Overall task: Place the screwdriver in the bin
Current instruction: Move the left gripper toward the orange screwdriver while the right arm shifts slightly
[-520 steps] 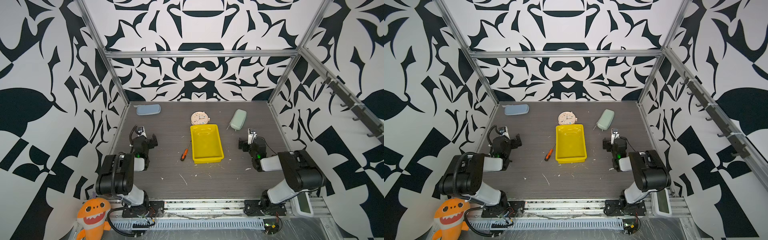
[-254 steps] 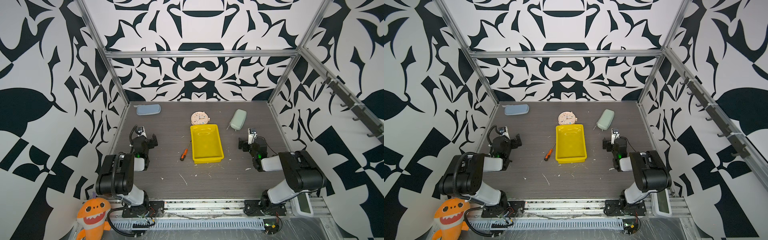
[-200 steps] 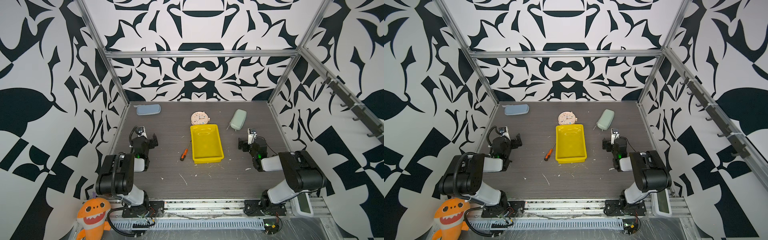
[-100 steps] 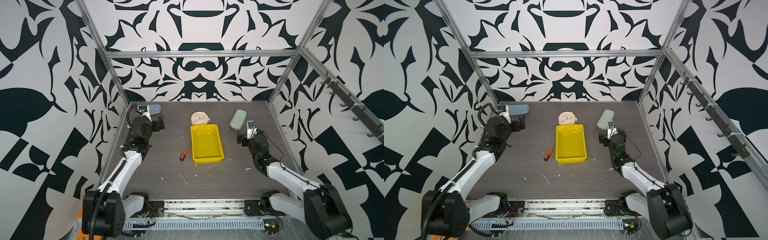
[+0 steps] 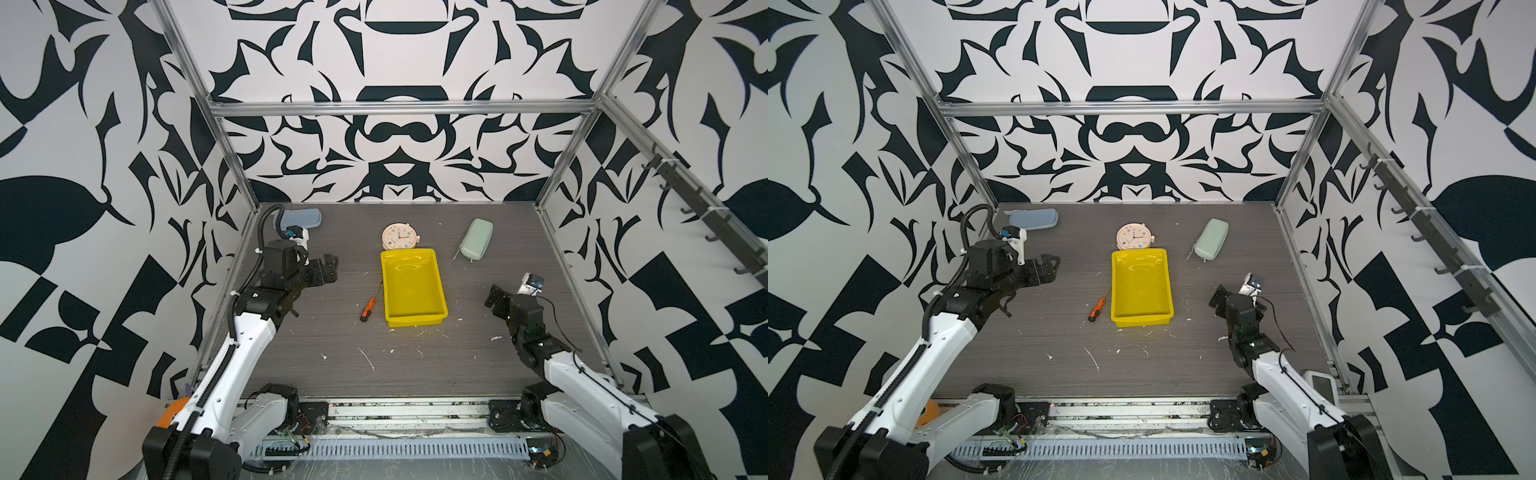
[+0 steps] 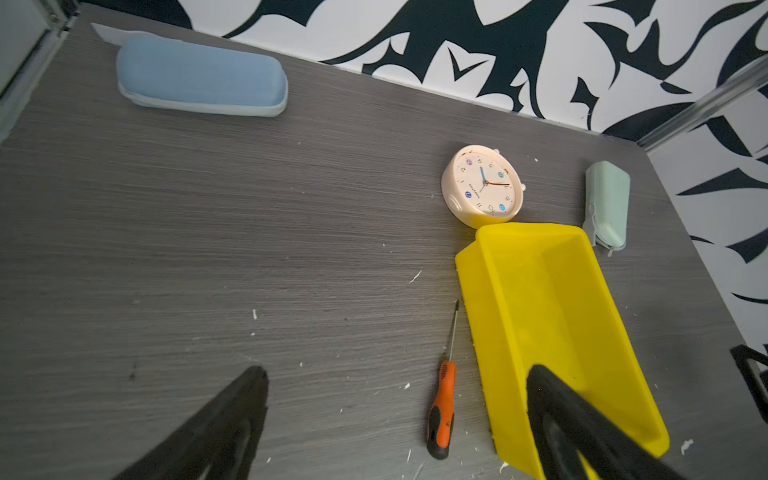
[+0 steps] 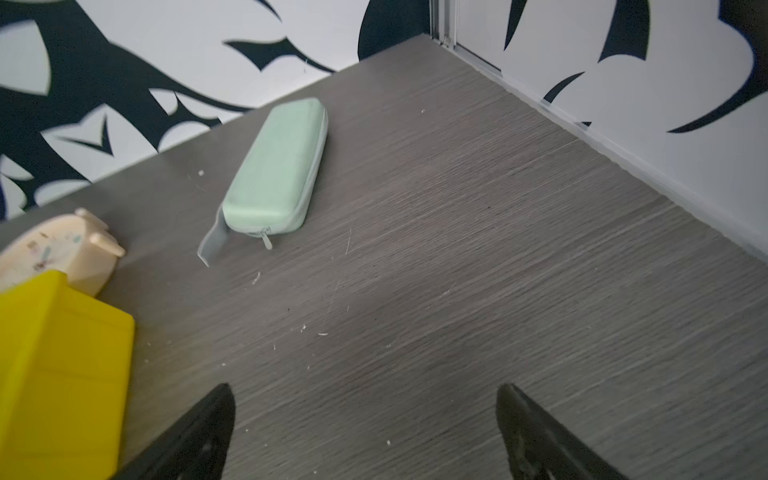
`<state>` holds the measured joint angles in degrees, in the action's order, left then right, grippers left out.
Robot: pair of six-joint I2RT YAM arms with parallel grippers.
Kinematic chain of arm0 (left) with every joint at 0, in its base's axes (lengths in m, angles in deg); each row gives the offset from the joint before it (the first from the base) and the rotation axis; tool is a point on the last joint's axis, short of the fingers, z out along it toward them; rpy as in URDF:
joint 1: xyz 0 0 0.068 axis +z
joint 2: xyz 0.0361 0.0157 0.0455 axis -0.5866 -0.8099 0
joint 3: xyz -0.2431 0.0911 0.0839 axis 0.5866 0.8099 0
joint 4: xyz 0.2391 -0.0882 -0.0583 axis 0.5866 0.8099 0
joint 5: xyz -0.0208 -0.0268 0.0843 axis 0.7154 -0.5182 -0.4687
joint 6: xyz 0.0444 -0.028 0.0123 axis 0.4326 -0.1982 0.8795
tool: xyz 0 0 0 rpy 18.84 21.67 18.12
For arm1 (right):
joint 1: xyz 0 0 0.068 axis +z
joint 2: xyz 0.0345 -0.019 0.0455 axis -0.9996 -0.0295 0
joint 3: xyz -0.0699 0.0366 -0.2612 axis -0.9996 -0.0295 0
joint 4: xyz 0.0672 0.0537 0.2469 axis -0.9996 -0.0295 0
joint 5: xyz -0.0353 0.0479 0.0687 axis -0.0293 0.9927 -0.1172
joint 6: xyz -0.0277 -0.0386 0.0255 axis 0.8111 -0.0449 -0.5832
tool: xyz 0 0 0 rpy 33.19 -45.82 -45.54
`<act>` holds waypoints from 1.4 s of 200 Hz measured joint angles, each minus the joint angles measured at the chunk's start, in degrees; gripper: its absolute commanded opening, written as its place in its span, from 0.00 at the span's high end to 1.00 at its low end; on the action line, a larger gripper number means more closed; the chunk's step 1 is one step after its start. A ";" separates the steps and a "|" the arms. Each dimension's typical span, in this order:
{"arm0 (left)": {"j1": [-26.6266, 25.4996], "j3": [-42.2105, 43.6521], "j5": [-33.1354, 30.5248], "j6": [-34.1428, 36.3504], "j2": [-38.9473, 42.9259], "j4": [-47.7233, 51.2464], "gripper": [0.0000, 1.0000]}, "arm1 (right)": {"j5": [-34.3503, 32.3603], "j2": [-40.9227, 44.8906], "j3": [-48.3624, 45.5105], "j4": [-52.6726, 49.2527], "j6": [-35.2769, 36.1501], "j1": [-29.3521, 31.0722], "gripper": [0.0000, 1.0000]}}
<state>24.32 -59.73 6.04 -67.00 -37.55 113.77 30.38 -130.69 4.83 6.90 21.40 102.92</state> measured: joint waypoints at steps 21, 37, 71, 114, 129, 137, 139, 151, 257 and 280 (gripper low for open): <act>0.02 0.17 -6.86 -4.28 4.33 2.86 0.00 | -5.38 -1.68 -0.17 -0.48 -6.88 0.26 0.00; 0.31 0.63 -12.39 -8.28 8.09 4.81 0.00 | -8.57 -2.75 0.17 -1.64 -10.10 0.66 0.00; 0.70 6.51 -10.14 -11.21 14.27 3.08 0.00 | -10.23 -2.58 0.11 -0.09 -13.16 1.31 0.00; -0.79 8.81 -1.79 -14.51 6.38 2.21 0.00 | -9.75 -4.33 0.09 0.66 -16.44 1.40 0.00; -3.17 9.94 -2.34 -15.52 5.31 2.05 0.00 | -9.25 -6.51 0.09 1.53 -17.40 1.40 0.01; -4.46 10.60 -2.89 -15.76 5.38 2.08 0.00 | -8.90 -7.82 0.09 2.10 -17.68 1.40 0.00; -4.70 10.69 -2.95 -15.82 5.42 2.08 0.00 | -8.83 -8.22 0.09 2.27 -17.77 1.40 0.00; -6.27 11.41 -3.72 -16.02 5.55 2.05 0.00 | -8.26 -10.32 0.15 2.91 -18.01 1.40 0.01; -18.91 14.01 -16.09 -17.88 -5.18 0.81 0.00 | 3.65 -12.72 4.59 2.54 -10.21 1.40 0.01; -21.62 13.57 -15.30 -16.37 -11.78 -2.80 0.07 | 4.98 -13.11 4.59 2.82 -9.44 1.40 0.02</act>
<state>2.71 -46.16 -9.26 -83.37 -49.33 110.97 35.36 -143.81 9.42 9.72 11.96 104.32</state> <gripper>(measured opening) 0.997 0.984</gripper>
